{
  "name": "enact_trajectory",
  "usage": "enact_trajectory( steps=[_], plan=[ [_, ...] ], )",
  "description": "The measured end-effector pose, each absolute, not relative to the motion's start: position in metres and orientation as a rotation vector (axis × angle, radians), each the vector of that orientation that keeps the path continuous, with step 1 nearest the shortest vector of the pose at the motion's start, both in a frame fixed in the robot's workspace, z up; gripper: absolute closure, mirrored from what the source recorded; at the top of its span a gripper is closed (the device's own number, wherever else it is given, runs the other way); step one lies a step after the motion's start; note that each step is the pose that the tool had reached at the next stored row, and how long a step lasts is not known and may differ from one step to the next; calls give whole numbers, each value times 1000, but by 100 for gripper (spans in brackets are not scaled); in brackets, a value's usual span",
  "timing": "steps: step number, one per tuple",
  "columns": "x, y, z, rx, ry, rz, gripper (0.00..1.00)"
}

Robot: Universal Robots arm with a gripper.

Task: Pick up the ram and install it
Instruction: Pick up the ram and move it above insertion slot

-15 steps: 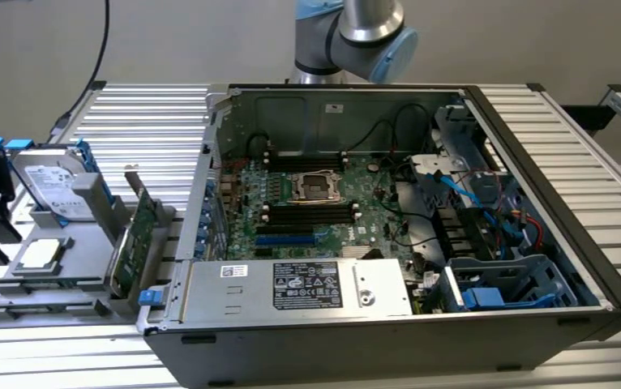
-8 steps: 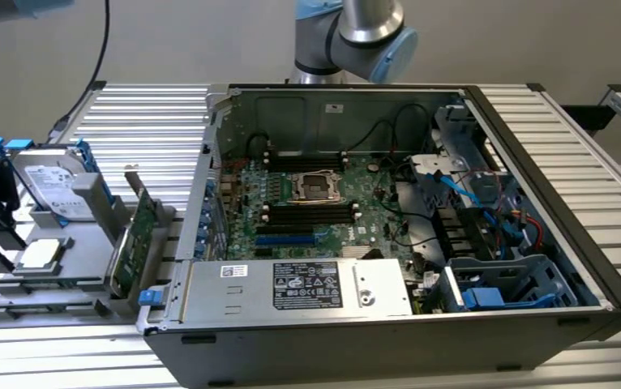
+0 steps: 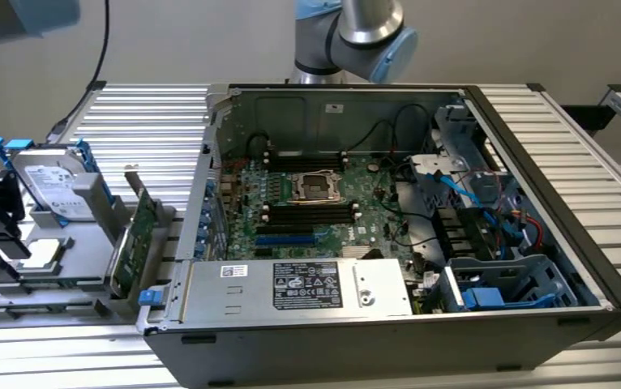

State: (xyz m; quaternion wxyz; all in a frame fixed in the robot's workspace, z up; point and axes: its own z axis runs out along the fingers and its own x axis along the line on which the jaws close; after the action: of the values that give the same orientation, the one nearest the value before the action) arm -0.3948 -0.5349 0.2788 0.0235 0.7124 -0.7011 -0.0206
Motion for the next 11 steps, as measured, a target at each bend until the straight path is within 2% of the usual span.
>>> enact_trajectory(
  steps=[11],
  plan=[
    [-395, -536, 259, 2210, -2165, -64, 64]
  ],
)
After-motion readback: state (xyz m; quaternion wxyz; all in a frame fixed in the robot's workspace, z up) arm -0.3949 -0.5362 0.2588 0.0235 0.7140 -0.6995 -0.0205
